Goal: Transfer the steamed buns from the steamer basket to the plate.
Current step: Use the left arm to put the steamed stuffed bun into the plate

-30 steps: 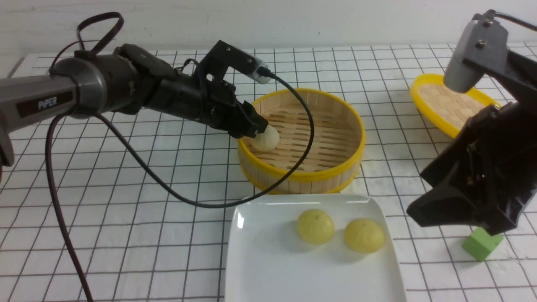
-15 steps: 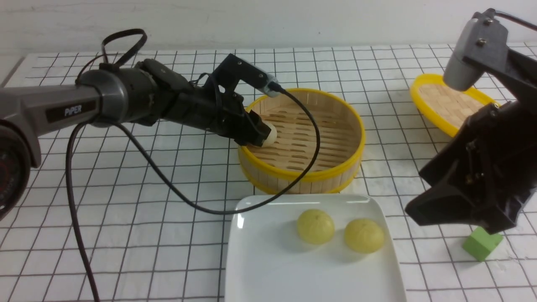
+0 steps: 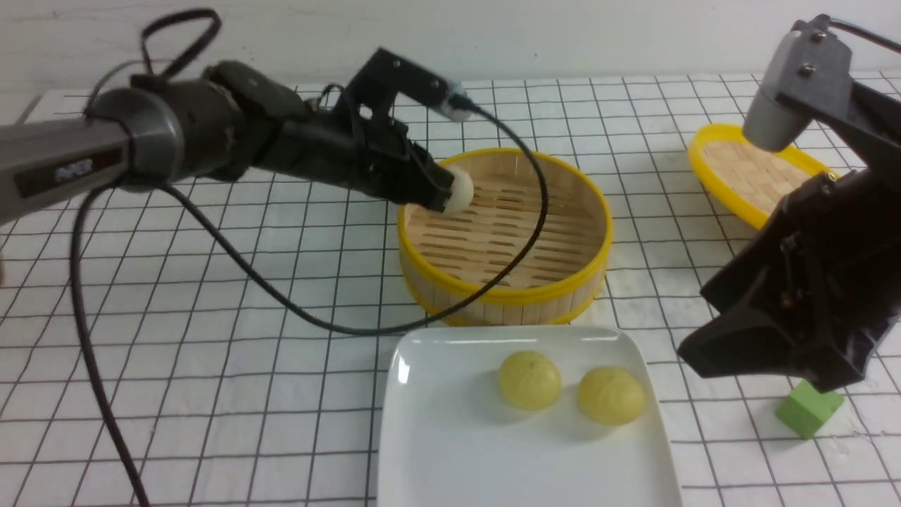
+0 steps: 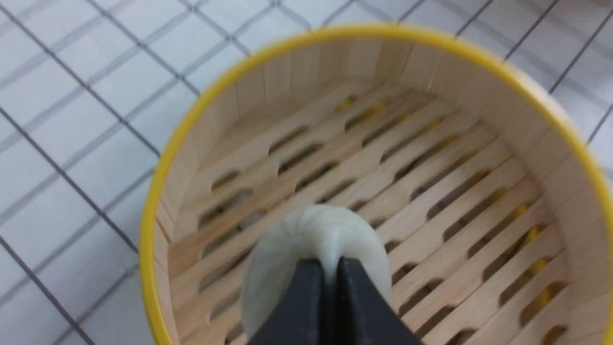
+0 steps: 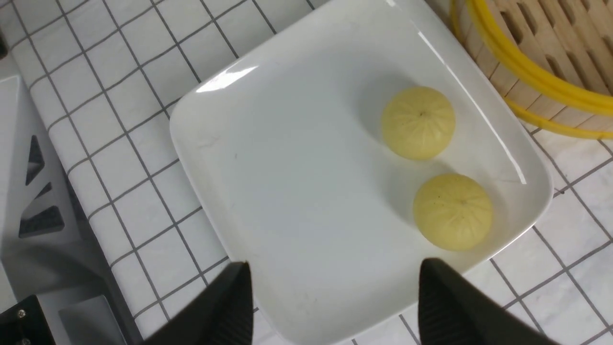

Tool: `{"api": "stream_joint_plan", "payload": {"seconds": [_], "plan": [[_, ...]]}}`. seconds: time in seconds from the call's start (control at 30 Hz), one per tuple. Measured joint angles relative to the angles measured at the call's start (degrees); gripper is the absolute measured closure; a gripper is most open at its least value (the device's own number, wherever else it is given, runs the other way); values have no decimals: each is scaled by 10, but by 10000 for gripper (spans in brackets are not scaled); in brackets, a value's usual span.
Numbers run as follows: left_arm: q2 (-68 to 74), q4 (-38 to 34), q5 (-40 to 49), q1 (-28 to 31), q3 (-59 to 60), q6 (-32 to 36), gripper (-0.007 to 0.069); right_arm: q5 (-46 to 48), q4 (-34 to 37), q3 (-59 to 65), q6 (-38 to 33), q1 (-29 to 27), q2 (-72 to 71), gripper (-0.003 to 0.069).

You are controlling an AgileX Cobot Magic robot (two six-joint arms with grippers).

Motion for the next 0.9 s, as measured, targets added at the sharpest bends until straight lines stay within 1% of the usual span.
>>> {"api": "stream_joint_plan", "payload": {"seconds": [0.1, 0.17, 0.2, 0.23, 0.27, 0.33, 0.4, 0.47, 0.57, 0.63, 0.7, 0.77, 0.83, 0.87, 0.9], "plan": [[-50, 12, 22, 0, 0, -28, 601, 0, 1, 0, 0, 0, 0, 215], [-99, 46, 59, 0, -1, -70, 601, 0, 3, 0, -1, 0, 0, 220], [-106, 54, 67, 0, -1, -74, 601, 0, 2, 0, -1, 0, 0, 221], [-122, 77, 91, 0, -1, -95, 601, 0, 3, 0, -1, 0, 0, 221], [-143, 118, 136, 0, -1, -139, 601, 0, 3, 0, -2, 0, 0, 221], [-155, 147, 177, 0, -1, -172, 601, -1, 3, 0, -2, 0, 0, 221], [-167, 196, 276, 0, -1, -236, 601, -2, 3, 0, -4, 0, 0, 221], [-167, 220, 334, 0, -1, -274, 601, -2, 4, 0, -4, 0, 0, 221], [-167, 239, 388, -7, 7, -310, 601, -2, 4, 0, -5, 0, 0, 221], [-167, 242, 398, -17, 17, -321, 601, -2, 4, 0, -5, 0, 0, 221], [-167, 250, 391, -47, 43, -329, 601, -3, 5, 0, -5, 0, 0, 221], [-167, 261, 364, -78, 66, -329, 601, -3, 5, 0, -7, 0, 0, 221], [-167, 282, 308, -111, 101, -331, 601, -3, 8, 0, -11, 0, 0, 221], [-167, 293, 279, -120, 113, -331, 601, -3, 11, 0, -12, 0, 0, 221], [-167, 295, 273, -124, 115, -331, 601, -3, 11, 0, -12, 0, 0, 221]]}}
